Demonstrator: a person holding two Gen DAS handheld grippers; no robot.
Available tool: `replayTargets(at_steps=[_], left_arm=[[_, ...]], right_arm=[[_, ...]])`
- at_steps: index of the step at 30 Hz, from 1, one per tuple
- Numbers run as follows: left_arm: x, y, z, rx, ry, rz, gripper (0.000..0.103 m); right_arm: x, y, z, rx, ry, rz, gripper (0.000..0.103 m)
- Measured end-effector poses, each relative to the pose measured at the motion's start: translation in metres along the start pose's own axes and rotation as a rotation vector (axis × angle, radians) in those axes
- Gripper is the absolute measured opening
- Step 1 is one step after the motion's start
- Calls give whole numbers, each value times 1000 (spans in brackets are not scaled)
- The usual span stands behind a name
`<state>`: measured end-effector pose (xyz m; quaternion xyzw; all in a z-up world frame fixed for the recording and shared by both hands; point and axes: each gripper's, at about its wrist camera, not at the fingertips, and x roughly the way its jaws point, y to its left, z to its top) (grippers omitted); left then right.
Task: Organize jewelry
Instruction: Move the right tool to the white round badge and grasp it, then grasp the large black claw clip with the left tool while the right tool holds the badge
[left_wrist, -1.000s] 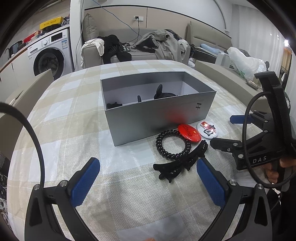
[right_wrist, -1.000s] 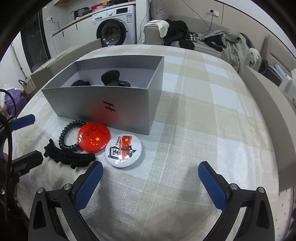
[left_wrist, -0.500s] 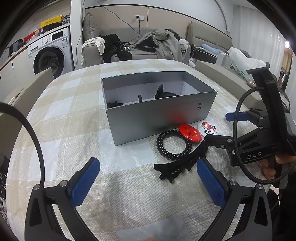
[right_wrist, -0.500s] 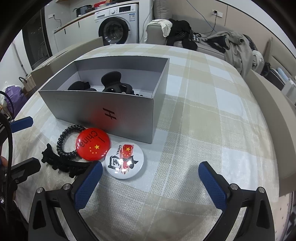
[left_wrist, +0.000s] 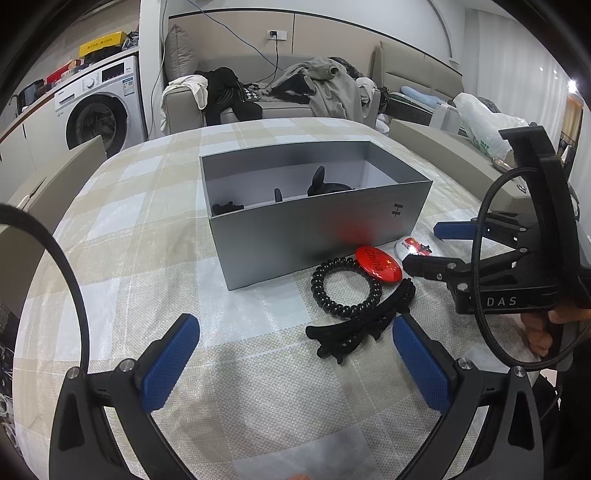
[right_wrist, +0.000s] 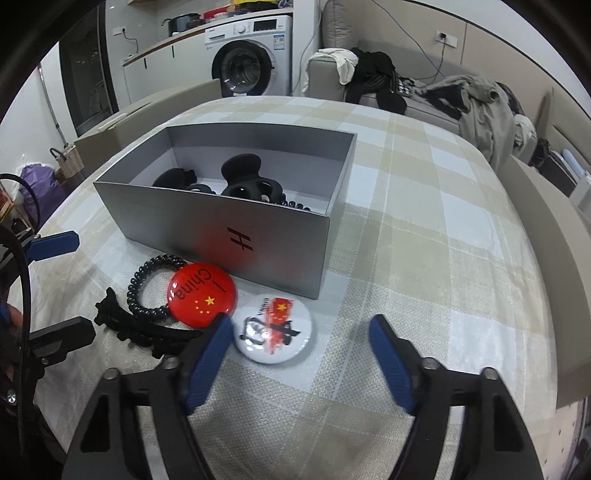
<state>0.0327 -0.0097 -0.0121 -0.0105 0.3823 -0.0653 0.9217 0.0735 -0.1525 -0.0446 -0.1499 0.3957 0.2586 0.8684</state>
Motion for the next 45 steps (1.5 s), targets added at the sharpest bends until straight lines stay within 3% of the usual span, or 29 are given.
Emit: replayTargets(at_steps=[7,9,10,17,26,34,45], left_arm=[[0,0,1,1,-1,0,102],[0,0,0,2,0,1,102],[0,0,1,1,0,1,102],[1,0,1,-2,7,-5,102],[2,7,0,-35,32,42,102],[1,9,0,-31,25,51,102],[1,0,-3,10,58,45,102]], right_arm=[[-3,5,-3,-17,-11,7,53],[-3,6,-3,-24,-15,12,42],[-3,7,-3,-27,-17,10,41],[-7,11,-7,-23,-23,32,41],[-15,22,-18,-54,-20,82,41],[-27,54,-30,-155,-30,137,41],[-34,26,-23,-46,-72,116,41]])
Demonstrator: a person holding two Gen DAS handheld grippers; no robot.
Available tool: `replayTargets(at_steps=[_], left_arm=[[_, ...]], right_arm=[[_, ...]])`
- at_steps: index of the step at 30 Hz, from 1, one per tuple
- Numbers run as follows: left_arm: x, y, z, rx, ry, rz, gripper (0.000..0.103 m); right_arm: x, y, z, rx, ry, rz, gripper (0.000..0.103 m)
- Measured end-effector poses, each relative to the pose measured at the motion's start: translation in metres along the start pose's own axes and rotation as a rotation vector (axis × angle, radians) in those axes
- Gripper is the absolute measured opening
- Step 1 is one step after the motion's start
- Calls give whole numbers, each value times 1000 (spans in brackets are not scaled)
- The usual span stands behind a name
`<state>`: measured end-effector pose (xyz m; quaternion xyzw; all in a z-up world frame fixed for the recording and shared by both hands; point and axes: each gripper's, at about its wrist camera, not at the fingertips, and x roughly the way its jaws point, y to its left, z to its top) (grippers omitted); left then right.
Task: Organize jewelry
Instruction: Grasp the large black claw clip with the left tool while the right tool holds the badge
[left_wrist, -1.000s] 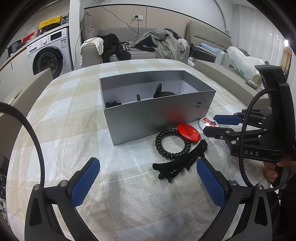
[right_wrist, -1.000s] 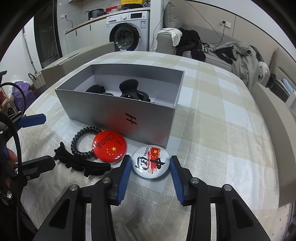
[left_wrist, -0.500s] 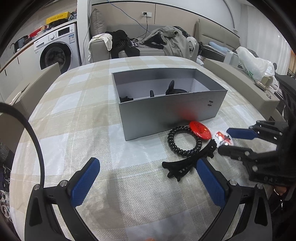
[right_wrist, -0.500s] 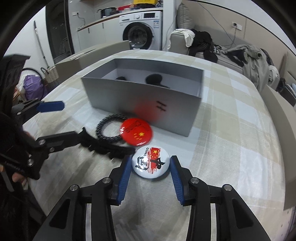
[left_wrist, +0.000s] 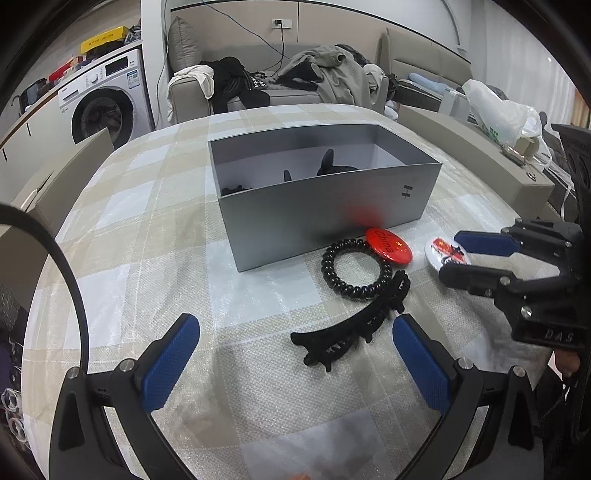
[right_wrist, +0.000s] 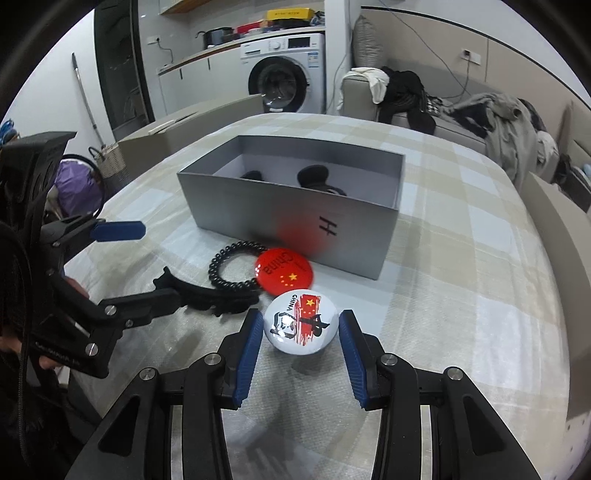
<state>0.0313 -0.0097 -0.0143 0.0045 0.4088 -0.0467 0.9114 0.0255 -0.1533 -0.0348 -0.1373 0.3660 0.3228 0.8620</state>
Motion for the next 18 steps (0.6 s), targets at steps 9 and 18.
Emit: replayTargets(at_steps=[9,18], left_arm=[[1,-14,-4,90,10,-3,79],[1,-21,-6,154,20,-26,41]], right_arm=[[0,4,0,-18,-2,7,41],[-1,5,-2,-21,-6,10,41]])
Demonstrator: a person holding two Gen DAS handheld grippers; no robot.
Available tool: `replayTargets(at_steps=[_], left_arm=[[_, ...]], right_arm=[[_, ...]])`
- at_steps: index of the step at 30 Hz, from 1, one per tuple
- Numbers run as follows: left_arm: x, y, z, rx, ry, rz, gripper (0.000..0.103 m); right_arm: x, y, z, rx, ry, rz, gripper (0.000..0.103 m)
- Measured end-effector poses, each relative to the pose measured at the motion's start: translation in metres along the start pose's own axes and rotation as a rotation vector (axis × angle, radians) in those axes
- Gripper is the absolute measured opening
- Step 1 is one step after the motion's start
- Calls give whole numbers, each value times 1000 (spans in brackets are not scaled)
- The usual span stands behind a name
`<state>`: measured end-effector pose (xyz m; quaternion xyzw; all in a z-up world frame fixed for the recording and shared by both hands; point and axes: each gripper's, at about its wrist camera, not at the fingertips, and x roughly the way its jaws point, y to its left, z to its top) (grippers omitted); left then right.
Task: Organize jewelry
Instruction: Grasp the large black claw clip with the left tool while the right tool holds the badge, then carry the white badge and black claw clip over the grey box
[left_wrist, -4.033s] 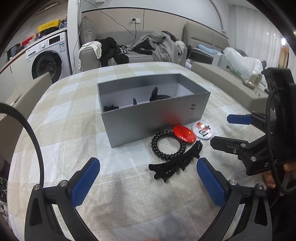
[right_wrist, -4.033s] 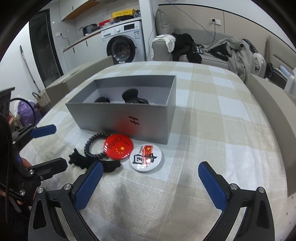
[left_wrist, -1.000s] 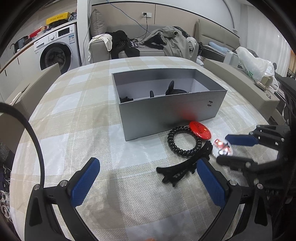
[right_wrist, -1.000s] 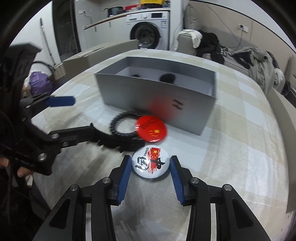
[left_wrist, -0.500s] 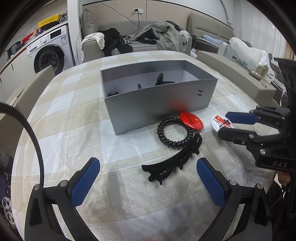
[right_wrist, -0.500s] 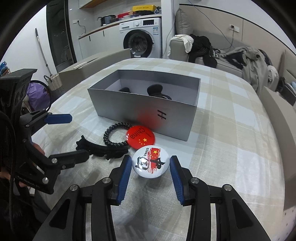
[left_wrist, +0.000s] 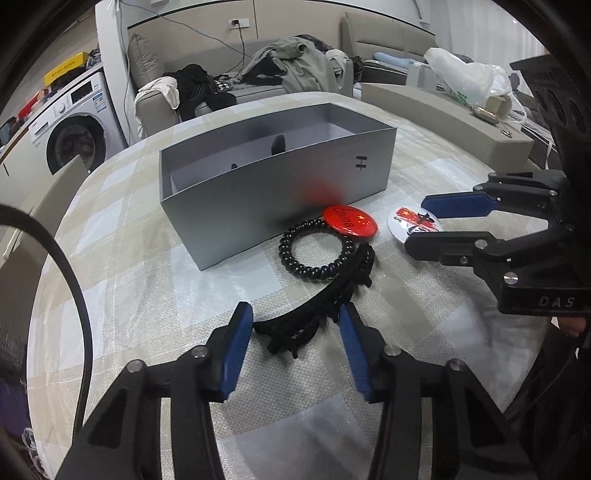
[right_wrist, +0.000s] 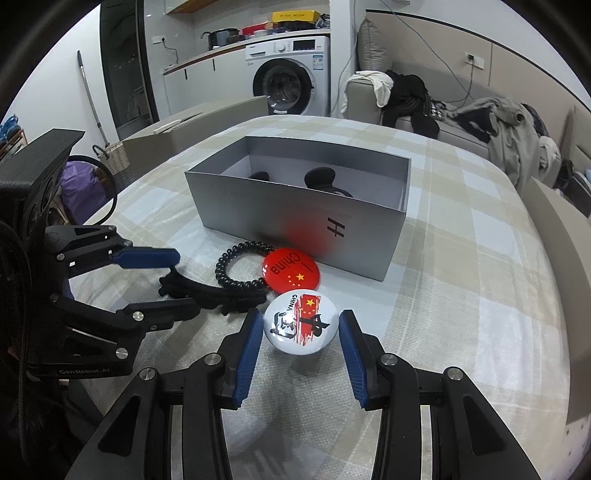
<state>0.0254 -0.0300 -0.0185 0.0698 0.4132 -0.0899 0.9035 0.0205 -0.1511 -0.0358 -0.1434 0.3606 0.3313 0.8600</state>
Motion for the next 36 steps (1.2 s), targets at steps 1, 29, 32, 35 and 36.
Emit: replayTargets(at_steps=[1,29,32,35,36], left_arm=[[-2,-1,0,4,-13,3,41],[-39,15,27,-92,-247,-19,40],[-41,19,34,-110,-269,-7,40],[-43,24,42,-122,-290,5,40],[-43,25,44,-122,-297,9,40]], right_arm=[[0,0,0,1,0,0,41],[-45,-11,29,93,-219,25,41],[-47,-16,37,113,-241,24,41],[-50,-22,46,136,-265,23,41],[-52,-24,49,143,-275,22,41]])
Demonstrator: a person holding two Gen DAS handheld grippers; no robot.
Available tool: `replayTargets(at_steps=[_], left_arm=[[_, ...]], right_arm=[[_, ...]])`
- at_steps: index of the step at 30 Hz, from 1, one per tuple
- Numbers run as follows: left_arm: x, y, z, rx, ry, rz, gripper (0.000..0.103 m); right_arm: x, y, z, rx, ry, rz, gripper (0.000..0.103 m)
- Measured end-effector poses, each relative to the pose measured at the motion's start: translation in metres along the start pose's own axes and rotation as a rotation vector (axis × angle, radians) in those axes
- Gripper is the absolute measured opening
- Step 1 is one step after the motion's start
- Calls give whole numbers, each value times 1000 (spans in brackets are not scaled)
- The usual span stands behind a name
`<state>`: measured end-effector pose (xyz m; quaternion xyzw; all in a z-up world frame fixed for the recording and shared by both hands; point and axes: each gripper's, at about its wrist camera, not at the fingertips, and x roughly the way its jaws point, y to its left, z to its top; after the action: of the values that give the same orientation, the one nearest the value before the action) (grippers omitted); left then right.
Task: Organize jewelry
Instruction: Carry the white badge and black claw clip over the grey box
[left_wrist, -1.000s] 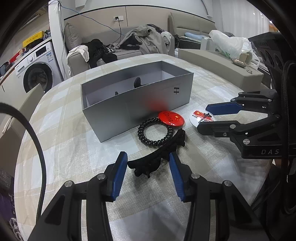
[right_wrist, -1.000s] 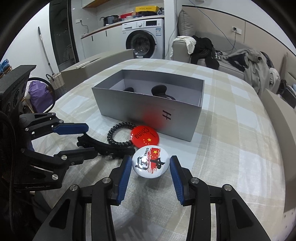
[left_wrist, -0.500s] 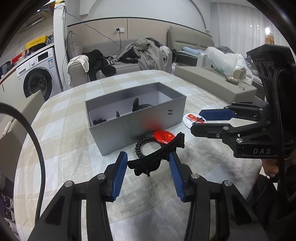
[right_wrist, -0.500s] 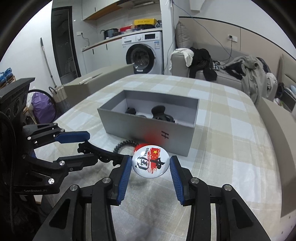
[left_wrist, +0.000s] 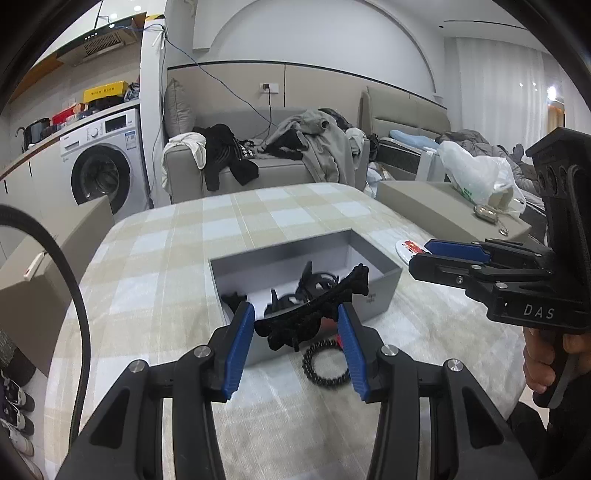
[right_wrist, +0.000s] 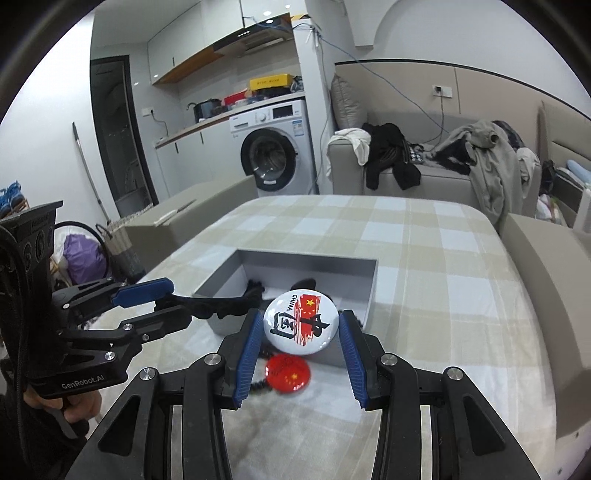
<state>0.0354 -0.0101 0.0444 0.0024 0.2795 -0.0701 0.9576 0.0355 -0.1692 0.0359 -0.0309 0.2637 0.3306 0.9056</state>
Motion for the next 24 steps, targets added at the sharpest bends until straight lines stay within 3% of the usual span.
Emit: replayTargets(at_steps=[12,24], left_arm=[[13,9,20,-28,-62,45,40],[26,22,12,-66,-17,75,40]], right_arm=[[10,-10,26,62,-51,4,41],[29,-13,15,79,-7,8,41]])
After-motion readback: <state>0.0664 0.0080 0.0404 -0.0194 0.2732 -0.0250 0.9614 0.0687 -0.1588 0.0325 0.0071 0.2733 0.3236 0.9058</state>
